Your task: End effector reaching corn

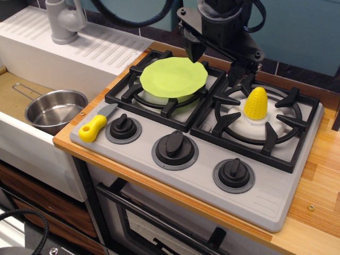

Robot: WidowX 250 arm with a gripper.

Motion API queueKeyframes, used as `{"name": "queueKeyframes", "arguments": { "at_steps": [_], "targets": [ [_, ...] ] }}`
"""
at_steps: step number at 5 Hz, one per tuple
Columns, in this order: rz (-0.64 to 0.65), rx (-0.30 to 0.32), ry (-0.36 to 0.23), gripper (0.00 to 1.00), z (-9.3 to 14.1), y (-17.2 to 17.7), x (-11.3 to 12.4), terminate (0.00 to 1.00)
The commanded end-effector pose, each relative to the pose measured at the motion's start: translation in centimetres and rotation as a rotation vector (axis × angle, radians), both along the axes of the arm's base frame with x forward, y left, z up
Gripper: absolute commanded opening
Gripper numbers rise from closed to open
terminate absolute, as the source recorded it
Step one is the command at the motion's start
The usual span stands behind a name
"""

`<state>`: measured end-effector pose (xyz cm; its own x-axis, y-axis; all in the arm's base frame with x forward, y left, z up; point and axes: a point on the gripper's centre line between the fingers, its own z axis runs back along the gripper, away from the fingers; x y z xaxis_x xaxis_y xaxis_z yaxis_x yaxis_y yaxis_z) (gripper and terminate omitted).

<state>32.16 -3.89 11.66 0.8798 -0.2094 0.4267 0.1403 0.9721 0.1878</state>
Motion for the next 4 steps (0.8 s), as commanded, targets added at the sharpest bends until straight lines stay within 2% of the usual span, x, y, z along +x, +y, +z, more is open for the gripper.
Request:
{"name": "queueKeyframes", "arguments": {
  "at_steps": [1, 2, 4],
  "targets": [
    [0.0, 0.0, 0.0, 1.0, 0.0, 0.0, 0.0, 0.0],
    [0.051, 0.023, -0.022, 1.0, -0.1, -1.8, -0.2, 0.0],
    [0.101, 0.013, -0.022, 1.0, 0.7, -4.4, -0.9, 0.0]
  ]
}}
